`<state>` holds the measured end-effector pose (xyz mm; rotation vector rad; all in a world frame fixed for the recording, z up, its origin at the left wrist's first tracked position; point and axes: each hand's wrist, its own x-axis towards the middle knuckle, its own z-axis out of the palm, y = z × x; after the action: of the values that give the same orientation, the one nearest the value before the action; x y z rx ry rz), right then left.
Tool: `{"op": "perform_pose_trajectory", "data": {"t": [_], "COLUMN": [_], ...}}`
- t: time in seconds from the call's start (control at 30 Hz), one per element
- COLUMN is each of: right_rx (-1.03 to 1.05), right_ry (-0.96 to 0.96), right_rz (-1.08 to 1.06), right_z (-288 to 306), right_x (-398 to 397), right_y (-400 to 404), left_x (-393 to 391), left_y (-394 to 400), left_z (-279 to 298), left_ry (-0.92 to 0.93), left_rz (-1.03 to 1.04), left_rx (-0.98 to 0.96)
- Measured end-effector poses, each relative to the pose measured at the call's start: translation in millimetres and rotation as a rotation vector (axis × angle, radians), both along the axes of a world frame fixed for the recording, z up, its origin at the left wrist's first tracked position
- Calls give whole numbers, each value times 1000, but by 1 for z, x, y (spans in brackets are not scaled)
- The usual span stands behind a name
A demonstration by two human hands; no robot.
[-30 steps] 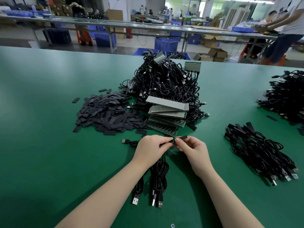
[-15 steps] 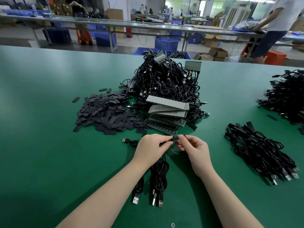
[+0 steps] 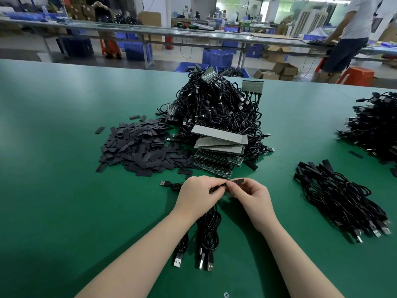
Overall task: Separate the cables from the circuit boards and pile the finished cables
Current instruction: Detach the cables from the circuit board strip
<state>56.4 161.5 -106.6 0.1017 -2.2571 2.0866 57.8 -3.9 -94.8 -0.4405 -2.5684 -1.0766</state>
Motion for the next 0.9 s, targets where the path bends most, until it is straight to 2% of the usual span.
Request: {"op": "perform_pose_trajectory", "data": {"t": [0.5,0.9], "right_rx": [21,-13], "right_ry": [-12,-5], "right_rz": [-14,-39], "right_z": [1,1], "right_x": [0,2], "right_y": [-2,-1], "left_x": [-2,-3], "left_y": [0,1], "left_z": [-3,-2], "left_ry": [81,-19], "left_rz": [2,18], "left_rx": [-50,-23]}}
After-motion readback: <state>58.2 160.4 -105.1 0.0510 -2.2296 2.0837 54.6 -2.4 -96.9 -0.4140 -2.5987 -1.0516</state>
